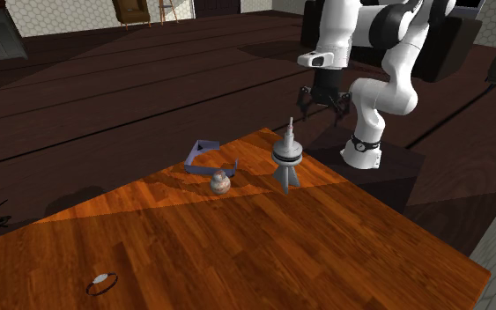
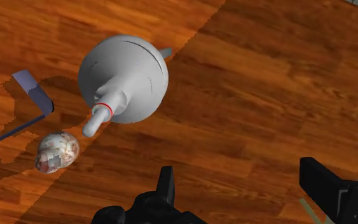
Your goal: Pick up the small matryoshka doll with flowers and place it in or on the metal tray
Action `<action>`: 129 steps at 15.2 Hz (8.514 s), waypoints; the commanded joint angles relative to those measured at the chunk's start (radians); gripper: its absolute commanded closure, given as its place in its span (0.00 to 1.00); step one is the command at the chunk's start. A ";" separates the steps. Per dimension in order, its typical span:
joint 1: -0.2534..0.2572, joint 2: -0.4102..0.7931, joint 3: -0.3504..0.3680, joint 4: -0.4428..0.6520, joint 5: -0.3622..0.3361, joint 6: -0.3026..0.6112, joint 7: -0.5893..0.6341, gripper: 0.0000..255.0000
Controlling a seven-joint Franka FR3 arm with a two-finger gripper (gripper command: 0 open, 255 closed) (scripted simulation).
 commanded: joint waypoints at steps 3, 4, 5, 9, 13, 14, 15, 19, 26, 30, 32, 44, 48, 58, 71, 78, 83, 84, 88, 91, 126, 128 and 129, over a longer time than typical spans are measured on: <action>-0.016 0.109 -0.065 0.022 0.003 0.084 -0.086 0.00; -0.018 0.138 -0.080 0.031 0.007 0.103 -0.107 0.00; -0.020 0.168 -0.094 0.041 0.013 0.122 -0.128 0.00; -0.028 0.296 -0.150 0.094 0.050 0.188 -0.218 0.00; -0.040 0.434 -0.197 0.168 0.111 0.238 -0.316 0.00; -0.044 0.470 -0.207 0.190 0.129 0.247 -0.342 0.00; -0.049 0.506 -0.215 0.213 0.149 0.255 -0.367 0.00; -0.083 0.655 -0.234 0.319 0.233 0.274 -0.467 0.00; -0.182 0.922 -0.221 0.557 0.360 0.262 -0.599 0.00; -0.215 1.012 -0.206 0.634 0.393 0.268 -0.628 0.00; -0.217 1.030 -0.200 0.634 0.402 0.285 -0.633 0.00; -0.220 1.063 -0.188 0.637 0.418 0.314 -0.642 0.00; -0.220 1.063 -0.188 0.638 0.418 0.314 -0.642 1.00; -0.213 1.033 -0.200 0.646 0.399 0.278 -0.624 1.00; -0.199 0.950 -0.228 0.699 0.343 0.151 -0.568 1.00; -0.210 0.918 -0.243 0.737 0.323 0.080 -0.564 1.00; -0.288 0.912 -0.271 0.761 0.333 0.026 -0.658 1.00; -0.304 0.913 -0.276 0.770 0.335 0.013 -0.677 1.00; -0.373 0.929 -0.297 0.819 0.347 -0.042 -0.751 1.00; -0.428 0.952 -0.311 0.872 0.358 -0.088 -0.804 1.00; -0.440 1.027 -0.286 0.747 0.418 0.093 -0.884 0.00; -0.441 0.996 -0.298 0.767 0.399 0.045 -0.872 0.00; -0.443 0.985 -0.302 0.776 0.392 0.026 -0.868 0.00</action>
